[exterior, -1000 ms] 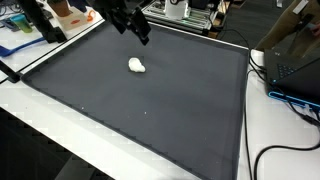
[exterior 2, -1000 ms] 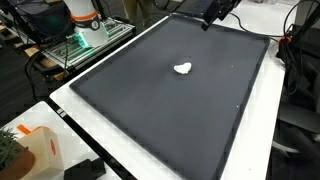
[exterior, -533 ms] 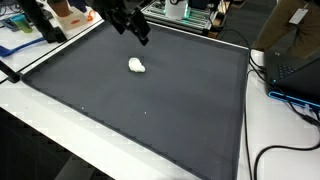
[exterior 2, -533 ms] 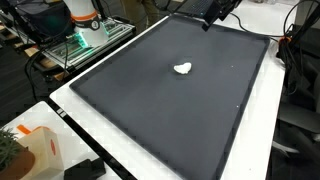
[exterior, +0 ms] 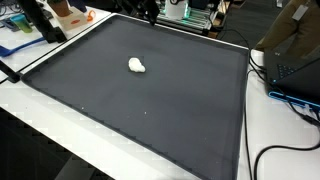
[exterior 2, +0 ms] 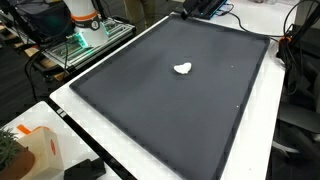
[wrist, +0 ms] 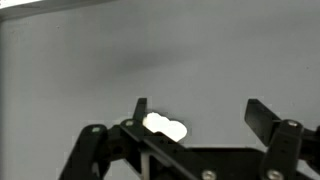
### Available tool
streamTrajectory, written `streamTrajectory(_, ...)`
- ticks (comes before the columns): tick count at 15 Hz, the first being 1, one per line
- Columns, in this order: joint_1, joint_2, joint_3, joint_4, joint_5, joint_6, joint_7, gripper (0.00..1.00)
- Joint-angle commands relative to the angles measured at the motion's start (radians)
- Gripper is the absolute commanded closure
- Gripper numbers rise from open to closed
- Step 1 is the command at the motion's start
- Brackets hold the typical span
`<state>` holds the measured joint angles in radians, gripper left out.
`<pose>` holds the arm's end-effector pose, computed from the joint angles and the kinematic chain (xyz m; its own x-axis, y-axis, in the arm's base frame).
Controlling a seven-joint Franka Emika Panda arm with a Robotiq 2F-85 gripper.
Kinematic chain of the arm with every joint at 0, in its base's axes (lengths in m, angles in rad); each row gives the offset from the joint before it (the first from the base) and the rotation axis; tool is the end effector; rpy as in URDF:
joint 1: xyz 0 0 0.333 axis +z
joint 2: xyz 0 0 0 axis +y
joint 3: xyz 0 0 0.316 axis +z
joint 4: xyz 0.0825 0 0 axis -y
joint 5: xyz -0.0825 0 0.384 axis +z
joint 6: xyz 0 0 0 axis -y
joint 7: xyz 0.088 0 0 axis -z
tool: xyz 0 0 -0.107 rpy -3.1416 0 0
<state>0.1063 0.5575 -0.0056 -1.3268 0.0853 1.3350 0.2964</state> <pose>0.6428 0.0763 0.3808 0.8318 -0.1902 -0.5214 -0.1757 -0.9814 0.0776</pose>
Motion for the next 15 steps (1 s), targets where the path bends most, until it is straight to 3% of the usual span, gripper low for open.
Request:
streamTrajectory(1,-0.009,-0.177,0.003,-0.240,0.067,0.063,0.064,0.00)
streamTrajectory(6,-0.009,-0.334,0.015,-0.473,0.105,0.249,0.043,0.00)
streamTrajectory(10,-0.027,-0.461,0.022,-0.674,0.126,0.350,-0.075,0.00)
streamTrajectory(11,-0.014,-0.357,0.024,-0.526,0.096,0.283,-0.018,0.00)
streamTrajectory(15,-0.026,-0.431,0.025,-0.629,0.100,0.319,-0.054,0.00)
